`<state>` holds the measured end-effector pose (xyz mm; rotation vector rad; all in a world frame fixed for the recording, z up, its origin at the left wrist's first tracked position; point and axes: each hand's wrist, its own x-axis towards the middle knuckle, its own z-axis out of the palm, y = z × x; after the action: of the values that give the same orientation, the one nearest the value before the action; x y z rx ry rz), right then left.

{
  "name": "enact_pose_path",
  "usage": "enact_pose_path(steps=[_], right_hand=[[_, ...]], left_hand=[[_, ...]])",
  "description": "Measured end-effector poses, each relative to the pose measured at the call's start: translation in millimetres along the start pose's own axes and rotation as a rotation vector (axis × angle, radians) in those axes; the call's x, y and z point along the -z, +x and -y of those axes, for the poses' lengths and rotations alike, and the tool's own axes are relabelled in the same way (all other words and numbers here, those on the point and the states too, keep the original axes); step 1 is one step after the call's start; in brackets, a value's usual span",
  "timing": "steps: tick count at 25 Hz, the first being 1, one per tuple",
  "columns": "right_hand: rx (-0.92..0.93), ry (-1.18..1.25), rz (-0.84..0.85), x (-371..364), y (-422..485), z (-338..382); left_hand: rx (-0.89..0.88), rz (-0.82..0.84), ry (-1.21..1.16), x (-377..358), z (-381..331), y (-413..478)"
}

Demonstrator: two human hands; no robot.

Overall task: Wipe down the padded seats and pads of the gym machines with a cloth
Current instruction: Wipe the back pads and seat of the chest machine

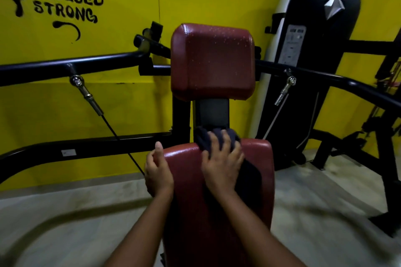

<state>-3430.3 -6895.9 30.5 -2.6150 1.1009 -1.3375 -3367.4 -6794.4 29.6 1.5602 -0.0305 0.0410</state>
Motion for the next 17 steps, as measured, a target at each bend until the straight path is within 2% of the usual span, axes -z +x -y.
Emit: enact_pose_path(steps=[3, 7, 8, 12, 17], right_hand=[[0.309, -0.019, -0.024, -10, -38, 39], [0.62, -0.023, -0.092, -17, -14, 0], [0.647, -0.028, -0.105, -17, -1, -12], [0.465, 0.035, -0.118, -5, 59, -24], [0.433, 0.012, -0.131, -16, 86, -3]], left_hand=[[0.006, -0.107, 0.09, -4, 3, -3], [-0.015, -0.13, 0.153, -5, 10, -1], [-0.04, -0.144, 0.174, -6, 10, -2], [-0.074, -0.188, 0.219, -7, 8, -5], [-0.123, -0.212, 0.224, -8, 10, -6]])
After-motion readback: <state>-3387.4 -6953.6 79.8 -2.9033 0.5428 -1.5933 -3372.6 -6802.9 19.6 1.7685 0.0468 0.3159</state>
